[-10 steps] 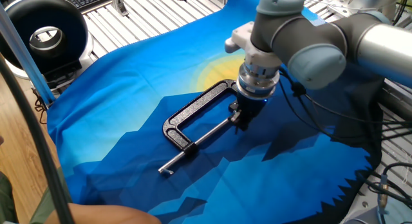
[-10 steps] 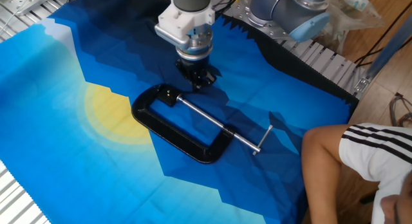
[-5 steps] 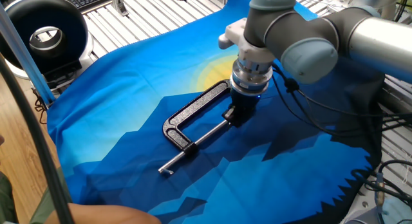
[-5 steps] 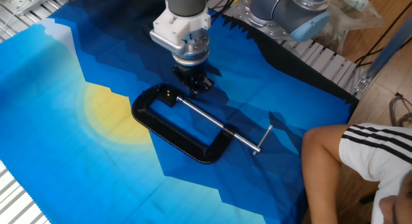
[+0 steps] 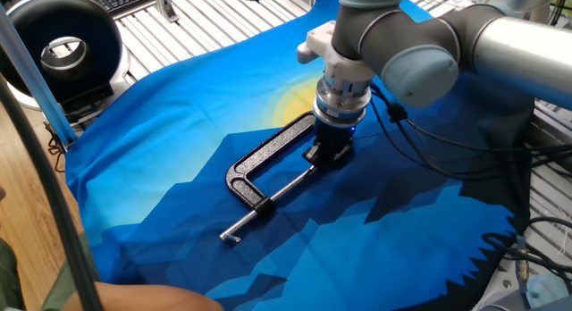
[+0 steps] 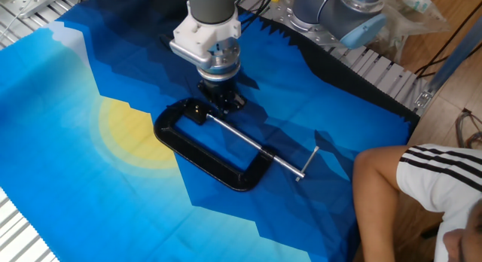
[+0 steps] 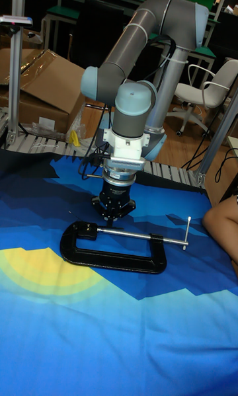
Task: Turn the hands of a clock
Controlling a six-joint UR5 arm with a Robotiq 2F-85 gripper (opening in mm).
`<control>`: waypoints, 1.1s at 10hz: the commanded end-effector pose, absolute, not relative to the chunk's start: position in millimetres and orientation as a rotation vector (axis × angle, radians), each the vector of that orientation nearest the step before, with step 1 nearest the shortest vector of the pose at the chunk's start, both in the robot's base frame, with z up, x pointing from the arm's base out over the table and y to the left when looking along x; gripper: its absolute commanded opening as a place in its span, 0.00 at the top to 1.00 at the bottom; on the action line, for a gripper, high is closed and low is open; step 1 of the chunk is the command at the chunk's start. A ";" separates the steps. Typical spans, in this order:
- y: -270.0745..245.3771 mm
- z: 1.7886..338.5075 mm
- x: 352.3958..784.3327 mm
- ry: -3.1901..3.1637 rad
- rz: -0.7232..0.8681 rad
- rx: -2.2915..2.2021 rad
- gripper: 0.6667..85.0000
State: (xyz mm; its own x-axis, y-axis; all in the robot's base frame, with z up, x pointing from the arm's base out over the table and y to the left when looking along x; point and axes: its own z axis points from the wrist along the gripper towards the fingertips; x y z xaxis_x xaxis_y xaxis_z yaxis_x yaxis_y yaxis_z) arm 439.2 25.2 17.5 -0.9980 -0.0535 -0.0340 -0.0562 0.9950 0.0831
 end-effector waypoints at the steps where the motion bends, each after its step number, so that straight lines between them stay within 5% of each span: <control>1: 25.1 17.0 447.0 3.101 0.148 -0.087 0.99; 11: 5.6 49.2 401.9 3.157 0.028 -0.016 0.99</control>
State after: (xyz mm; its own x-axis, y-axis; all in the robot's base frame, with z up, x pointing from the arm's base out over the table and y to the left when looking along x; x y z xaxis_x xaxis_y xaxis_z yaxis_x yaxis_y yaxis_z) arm 415.8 12.1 35.4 -0.9997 -0.0245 0.0030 -0.0244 0.9993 0.0280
